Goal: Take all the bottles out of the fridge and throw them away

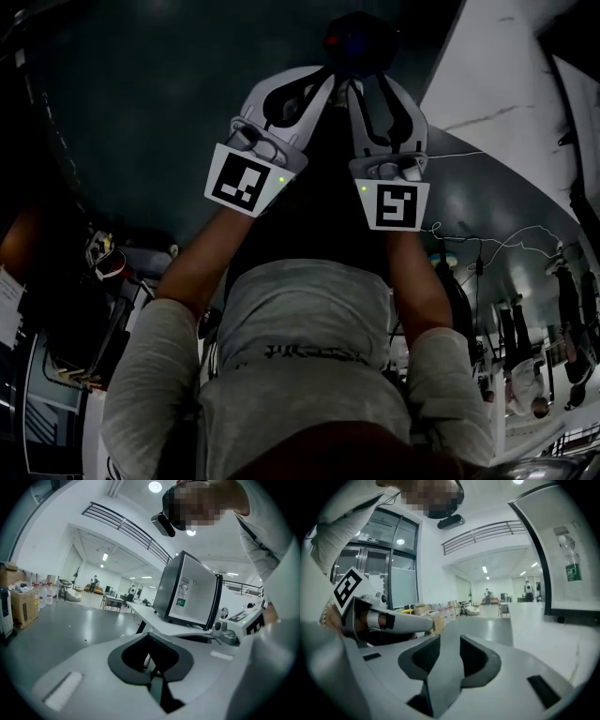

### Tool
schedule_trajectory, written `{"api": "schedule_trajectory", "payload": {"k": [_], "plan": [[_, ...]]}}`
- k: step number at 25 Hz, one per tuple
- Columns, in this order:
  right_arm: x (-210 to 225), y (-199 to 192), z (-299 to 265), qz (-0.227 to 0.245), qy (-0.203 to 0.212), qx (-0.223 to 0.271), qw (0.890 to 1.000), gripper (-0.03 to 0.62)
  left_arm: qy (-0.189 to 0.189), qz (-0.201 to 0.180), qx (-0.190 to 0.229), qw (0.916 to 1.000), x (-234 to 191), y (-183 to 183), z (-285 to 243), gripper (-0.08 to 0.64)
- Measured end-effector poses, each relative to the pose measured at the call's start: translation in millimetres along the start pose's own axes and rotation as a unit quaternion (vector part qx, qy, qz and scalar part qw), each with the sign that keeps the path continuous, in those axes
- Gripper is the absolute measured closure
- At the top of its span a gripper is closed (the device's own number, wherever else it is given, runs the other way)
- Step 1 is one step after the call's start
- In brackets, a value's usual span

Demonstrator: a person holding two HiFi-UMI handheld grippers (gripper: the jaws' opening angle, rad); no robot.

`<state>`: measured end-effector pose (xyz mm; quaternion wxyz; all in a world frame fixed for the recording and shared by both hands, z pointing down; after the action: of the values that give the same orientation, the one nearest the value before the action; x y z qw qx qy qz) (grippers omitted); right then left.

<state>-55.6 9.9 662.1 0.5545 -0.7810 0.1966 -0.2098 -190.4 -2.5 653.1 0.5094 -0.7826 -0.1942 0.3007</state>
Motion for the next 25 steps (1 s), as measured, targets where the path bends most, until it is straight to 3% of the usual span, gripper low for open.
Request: {"api": "schedule_trajectory", "payload": {"k": [15,25], "plan": [[19,139,20,0.013,0.014,0.053,0.998,0.518,-0.02,-0.022,0.049,0.9983,27,127,18,0.551],[16,209,42,0.004,0.016,0.061,0.998,0.558,-0.02,-0.036,0.08,0.996,45,193,40,0.551]]}}
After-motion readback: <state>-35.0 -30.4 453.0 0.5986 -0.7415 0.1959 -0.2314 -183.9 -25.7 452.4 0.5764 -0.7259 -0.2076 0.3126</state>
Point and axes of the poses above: the fingertips, and each gripper's own axes: z backward along the fingers, x to its right, y out of its top, the point moved 8 cm from there along z, backward along the fingers, and after that the axes turned 2 degrees about -z, right-handed, at the moved point
